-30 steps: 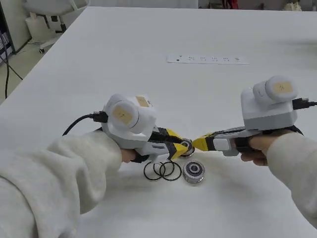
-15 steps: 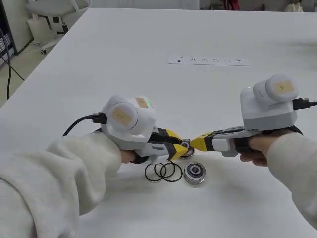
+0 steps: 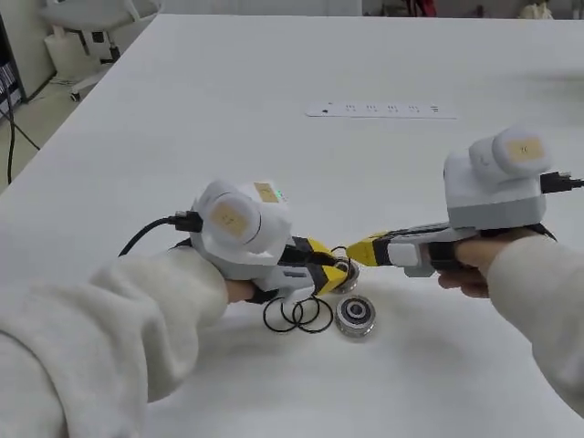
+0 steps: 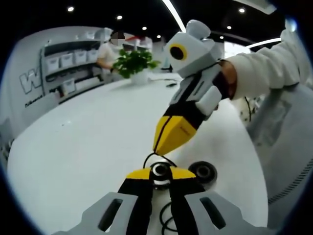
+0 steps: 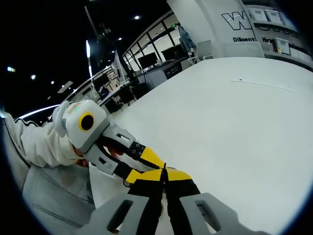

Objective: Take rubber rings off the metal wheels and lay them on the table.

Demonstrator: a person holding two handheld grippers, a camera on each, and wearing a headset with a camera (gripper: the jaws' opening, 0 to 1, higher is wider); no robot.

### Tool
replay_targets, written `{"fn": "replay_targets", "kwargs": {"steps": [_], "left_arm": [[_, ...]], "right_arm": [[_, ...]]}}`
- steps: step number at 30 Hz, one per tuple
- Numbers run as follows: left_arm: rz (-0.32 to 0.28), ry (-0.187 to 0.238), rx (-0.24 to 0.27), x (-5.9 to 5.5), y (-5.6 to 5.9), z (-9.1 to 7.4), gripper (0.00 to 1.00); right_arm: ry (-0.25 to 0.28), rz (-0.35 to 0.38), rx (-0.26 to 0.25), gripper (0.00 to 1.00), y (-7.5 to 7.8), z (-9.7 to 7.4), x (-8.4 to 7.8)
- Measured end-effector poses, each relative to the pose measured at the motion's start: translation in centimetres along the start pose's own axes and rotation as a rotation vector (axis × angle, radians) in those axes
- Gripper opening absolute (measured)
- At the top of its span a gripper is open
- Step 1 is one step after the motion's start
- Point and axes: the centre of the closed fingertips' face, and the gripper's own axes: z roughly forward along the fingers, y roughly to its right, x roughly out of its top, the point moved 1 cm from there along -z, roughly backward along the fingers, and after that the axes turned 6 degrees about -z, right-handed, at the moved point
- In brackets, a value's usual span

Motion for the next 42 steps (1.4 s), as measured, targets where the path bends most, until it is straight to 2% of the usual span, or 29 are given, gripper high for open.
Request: {"fn": "replay_targets", "kwargs": {"steps": [2, 7, 11, 14, 15, 19, 22, 23, 26, 32, 42], "left_arm": [[0.021, -0.003, 0.004, 0.0, 0.1, 0.1, 0.14], [0.023, -0.020, 0.007, 0.1, 0.0, 0.2, 0.14], [0.075, -0.044, 0.016, 0.2, 0.1, 0.2, 0.15], [0.087, -0.046, 0.008, 0.5, 0.1, 0.0, 0.17], [0.088, -0.043, 0.006, 0.7, 0.0, -0.1, 0.18], [0.077, -0.009, 0.010, 1.8, -0.4, -0.7, 0.34], [0.072, 0.010, 0.003, 2.6, -0.4, -1.3, 0.35], [0.058, 0.007, -0.019, 2.7, -0.1, -1.5, 0.35], [0.099, 0.000, -0.019, 2.8, 0.1, -2.1, 0.35], [0.103, 0.009, -0.020, 3.5, 0.1, -3.0, 0.48], [0.131, 0.030, -0.030, 4.6, 0.6, -4.7, 0.55]], "right_arm": [[-0.003, 0.008, -0.004, 0.00, 0.0, 0.0, -0.1], [-0.018, 0.021, -0.025, 0.00, 0.7, -0.2, -0.6], [-0.023, 0.043, -0.032, 0.00, 1.1, -0.3, -0.9], [-0.025, 0.047, -0.036, 0.00, 1.2, -0.3, -1.0], [-0.024, 0.050, -0.036, 0.00, 1.2, -0.4, -1.0], [-0.015, 0.058, -0.039, 0.00, 1.3, -0.6, -0.8], [-0.007, 0.070, -0.033, 0.00, 1.2, -0.7, -0.7], [-0.001, 0.075, -0.029, 0.00, 1.2, -0.7, -0.5], [0.004, 0.072, -0.024, 0.00, 1.0, -0.7, -0.4], [0.004, 0.055, -0.019, 0.00, 0.8, -0.7, -0.3], [0.016, 0.020, 0.009, 0.00, 0.1, -0.8, 0.2]]}}
